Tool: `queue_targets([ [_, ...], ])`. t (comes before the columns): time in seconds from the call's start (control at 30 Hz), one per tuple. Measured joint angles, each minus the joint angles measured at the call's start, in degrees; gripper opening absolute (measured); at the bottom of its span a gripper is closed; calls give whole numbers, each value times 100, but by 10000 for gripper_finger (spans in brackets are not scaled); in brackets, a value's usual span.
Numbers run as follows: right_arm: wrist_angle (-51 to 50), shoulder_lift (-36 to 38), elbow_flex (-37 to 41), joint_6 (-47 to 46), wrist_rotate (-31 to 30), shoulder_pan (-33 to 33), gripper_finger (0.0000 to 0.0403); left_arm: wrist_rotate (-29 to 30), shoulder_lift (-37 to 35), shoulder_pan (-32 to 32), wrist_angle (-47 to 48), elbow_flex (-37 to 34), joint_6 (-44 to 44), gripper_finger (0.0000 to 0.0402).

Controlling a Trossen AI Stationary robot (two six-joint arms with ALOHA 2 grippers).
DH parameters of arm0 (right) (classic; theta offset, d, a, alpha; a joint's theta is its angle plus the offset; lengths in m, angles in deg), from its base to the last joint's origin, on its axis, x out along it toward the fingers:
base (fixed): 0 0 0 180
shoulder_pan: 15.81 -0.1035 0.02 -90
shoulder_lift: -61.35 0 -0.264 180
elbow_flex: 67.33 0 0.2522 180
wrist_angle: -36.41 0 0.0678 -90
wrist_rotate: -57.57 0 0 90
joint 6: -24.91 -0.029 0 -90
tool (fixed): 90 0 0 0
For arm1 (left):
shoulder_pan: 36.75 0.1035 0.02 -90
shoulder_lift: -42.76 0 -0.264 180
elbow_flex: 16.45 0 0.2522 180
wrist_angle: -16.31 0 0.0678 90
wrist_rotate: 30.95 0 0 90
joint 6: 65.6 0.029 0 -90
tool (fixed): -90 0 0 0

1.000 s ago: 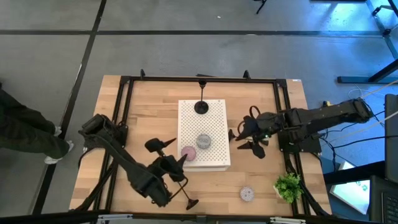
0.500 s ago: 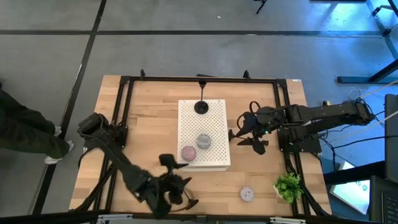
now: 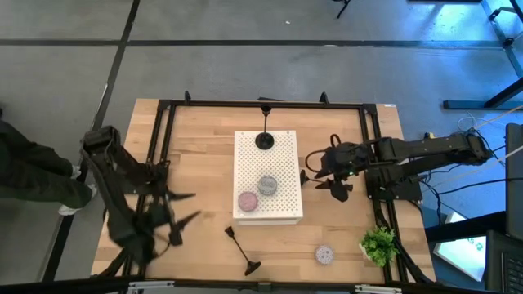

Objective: Pick & Place candle stick holders
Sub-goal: Put the top black candle holder on the shelf

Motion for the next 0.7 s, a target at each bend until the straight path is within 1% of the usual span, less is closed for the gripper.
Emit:
queue_targets([
  [0.1,-279,0,0,-277,-254,141,195,10,-444,201,-8,-817,-933,237],
  [0.17,-399,0,2,-366,-297,255,195,-1,-676,342,-1,-1150,-1129,226],
  [0.3,-380,0,2,-376,-295,341,195,25,-1006,564,-6,-1288,-990,192],
  [0.47,-120,0,2,-328,-292,346,195,32,-1016,759,-225,-1132,-496,132],
  [0.53,-41,0,2,-278,-269,346,195,26,-951,767,-678,-1014,-51,109],
  [0.6,-6,0,4,-265,-249,346,195,-4,-882,695,-1388,-805,775,91],
  [0.7,-3,0,4,-241,-248,346,195,-389,-714,658,-2810,-355,2894,70],
])
